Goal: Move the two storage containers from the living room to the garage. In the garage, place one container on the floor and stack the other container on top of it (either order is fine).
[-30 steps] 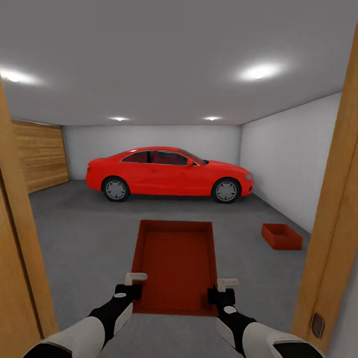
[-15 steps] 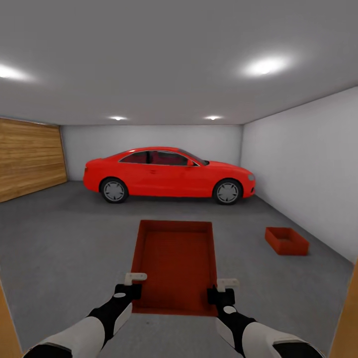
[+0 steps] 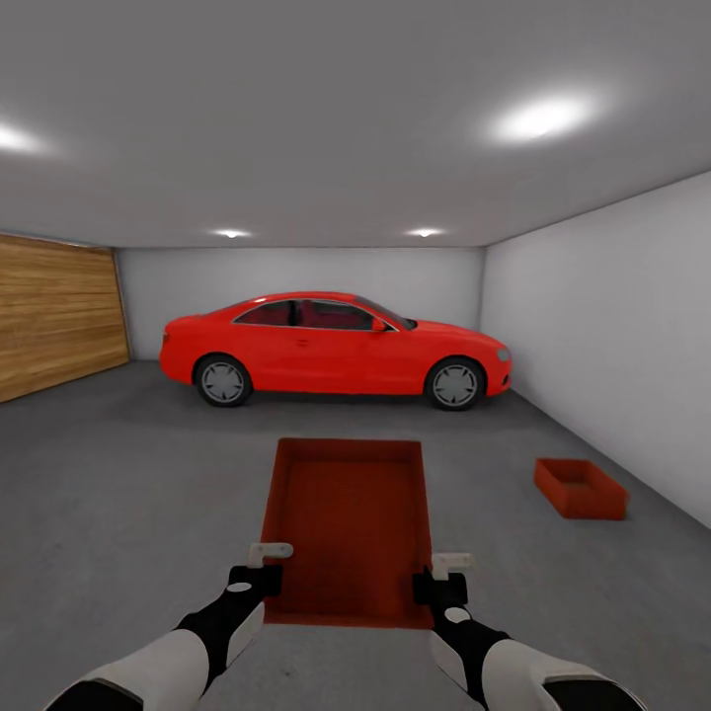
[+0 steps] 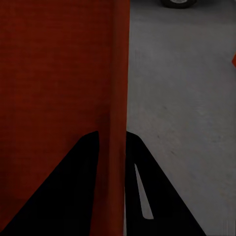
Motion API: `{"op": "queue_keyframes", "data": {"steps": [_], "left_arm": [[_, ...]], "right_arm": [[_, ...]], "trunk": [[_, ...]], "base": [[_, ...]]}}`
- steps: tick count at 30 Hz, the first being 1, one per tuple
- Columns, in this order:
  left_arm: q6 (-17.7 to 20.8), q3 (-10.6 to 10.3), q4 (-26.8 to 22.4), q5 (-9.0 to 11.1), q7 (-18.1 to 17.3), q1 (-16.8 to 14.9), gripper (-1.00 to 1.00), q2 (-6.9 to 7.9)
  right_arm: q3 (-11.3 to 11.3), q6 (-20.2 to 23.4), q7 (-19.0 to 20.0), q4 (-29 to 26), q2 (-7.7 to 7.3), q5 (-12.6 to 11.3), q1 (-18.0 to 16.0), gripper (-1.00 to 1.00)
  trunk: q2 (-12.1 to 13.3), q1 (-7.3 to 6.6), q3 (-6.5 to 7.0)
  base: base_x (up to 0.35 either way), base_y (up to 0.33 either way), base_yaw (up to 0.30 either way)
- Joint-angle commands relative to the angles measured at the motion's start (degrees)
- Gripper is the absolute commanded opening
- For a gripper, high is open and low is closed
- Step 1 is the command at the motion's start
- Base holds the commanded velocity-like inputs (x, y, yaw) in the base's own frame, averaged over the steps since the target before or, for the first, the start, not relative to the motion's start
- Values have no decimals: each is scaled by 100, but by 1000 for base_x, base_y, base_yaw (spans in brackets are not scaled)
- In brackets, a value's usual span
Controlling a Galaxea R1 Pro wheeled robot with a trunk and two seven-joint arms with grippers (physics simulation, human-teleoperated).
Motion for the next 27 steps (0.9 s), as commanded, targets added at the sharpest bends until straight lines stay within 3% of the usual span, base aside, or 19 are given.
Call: {"op": "queue_keyframes", "data": {"steps": [1,27], "left_arm": [[-3,179,19,134,57,-2,-100,0],[-1,179,19,134,57,-2,-100,0]], "right_arm": [[-142,-61,-51,-15,0,28,-4,-100],[-142,-61,-51,-15,4,28,-4,-100]], "trunk": [[-2,5,-1],[-2,5,-1]], "base": [[322,0,0],[322,0,0]]}}
